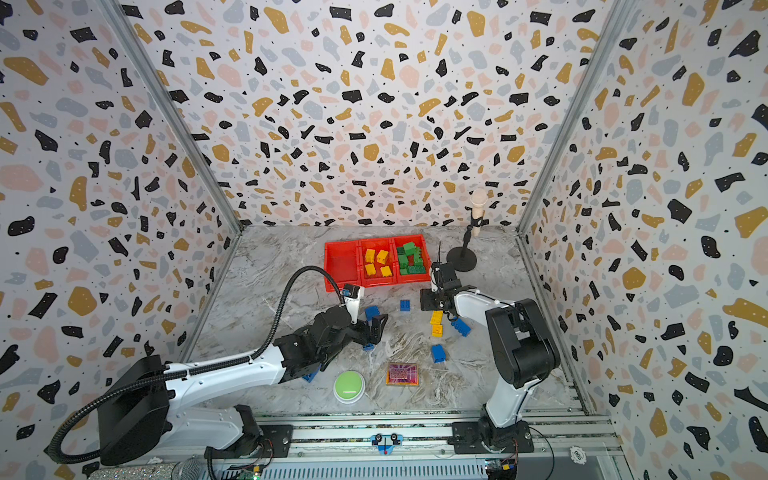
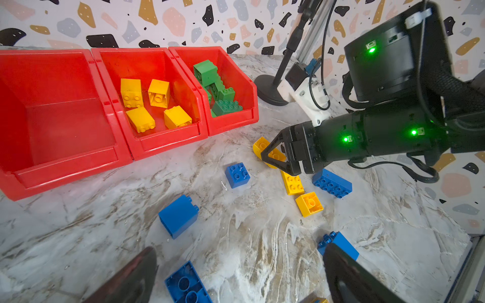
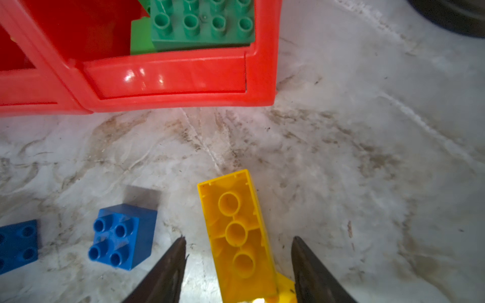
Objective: Sort the legos into containers by color
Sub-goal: 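Lower the right gripper onto a long yellow brick and grasp it, then carry the long yellow brick with the right gripper into the middle bin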
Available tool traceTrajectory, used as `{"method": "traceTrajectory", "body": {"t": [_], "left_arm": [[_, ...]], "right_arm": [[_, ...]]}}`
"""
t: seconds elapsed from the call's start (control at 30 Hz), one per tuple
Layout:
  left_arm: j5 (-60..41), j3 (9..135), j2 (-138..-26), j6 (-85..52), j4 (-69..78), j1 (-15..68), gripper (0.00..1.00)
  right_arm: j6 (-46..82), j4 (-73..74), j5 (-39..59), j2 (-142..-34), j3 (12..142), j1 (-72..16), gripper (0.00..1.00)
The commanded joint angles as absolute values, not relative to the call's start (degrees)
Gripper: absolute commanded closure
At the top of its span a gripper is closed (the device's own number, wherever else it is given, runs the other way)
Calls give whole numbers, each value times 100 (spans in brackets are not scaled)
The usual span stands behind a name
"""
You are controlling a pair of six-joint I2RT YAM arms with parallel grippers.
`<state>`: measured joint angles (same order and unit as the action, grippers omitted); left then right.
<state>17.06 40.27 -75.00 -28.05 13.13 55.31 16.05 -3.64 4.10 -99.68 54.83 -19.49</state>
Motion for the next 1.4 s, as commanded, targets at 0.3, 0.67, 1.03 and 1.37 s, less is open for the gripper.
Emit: {"method": "traceTrajectory", "body": {"t": [0.3,0.67,1.03,1.37], "left_arm": [[2069,3687,-7256,-2833,1494,5551,0],[2566,3229,-6743,-2920,1294,5549,0],[3339,2462,-5188,-3327,503,5550,0],[3536,2301,-4586,-3362,216,5537,0]], "right_arm": [[1553,-745,112,-10142,5962,-2224,63],[1488,-1632,200,-9739,7394,-2878,64],[1558,-1860,709,-11837,10070,-2987,65],[1420,-2338,577,-12368,11179,-3017,29]]}}
